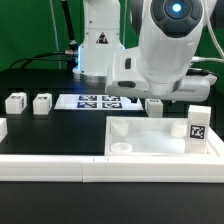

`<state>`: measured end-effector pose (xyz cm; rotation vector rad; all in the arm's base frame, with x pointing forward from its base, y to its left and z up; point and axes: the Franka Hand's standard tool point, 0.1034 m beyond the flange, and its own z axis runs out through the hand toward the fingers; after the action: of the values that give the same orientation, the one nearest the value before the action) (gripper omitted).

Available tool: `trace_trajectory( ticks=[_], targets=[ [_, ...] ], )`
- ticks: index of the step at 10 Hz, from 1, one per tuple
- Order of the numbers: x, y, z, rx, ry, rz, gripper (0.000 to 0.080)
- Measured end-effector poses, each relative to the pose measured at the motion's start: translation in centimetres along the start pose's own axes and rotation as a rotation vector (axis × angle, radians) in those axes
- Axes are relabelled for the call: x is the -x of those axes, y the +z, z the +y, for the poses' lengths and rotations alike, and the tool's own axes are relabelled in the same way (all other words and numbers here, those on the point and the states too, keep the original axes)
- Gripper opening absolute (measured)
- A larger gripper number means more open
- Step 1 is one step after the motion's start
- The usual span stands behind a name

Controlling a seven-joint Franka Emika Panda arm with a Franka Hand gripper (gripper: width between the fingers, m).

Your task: Assemble square table

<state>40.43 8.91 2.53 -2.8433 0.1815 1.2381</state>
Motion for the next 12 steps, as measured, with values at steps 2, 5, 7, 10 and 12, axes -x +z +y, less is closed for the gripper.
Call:
trace_trajectory(
  ticks=[2,5,7,10,12],
  targets=[
    [0.0,0.1,0.0,0.0,0.002,-0.002,0.0649],
    [0.6,1.4,-0.6,-0.031,0.033,-0.048,0.0649],
    [0.8,2.3,-0.6,-0.045,0.047,-0.067,0.0649],
    [0.7,2.2,-0.4,-0.046,0.05,-0.065,0.0649],
    [0.7,2.2,-0.4,-0.048,0.051,-0.065,0.0649]
  ],
)
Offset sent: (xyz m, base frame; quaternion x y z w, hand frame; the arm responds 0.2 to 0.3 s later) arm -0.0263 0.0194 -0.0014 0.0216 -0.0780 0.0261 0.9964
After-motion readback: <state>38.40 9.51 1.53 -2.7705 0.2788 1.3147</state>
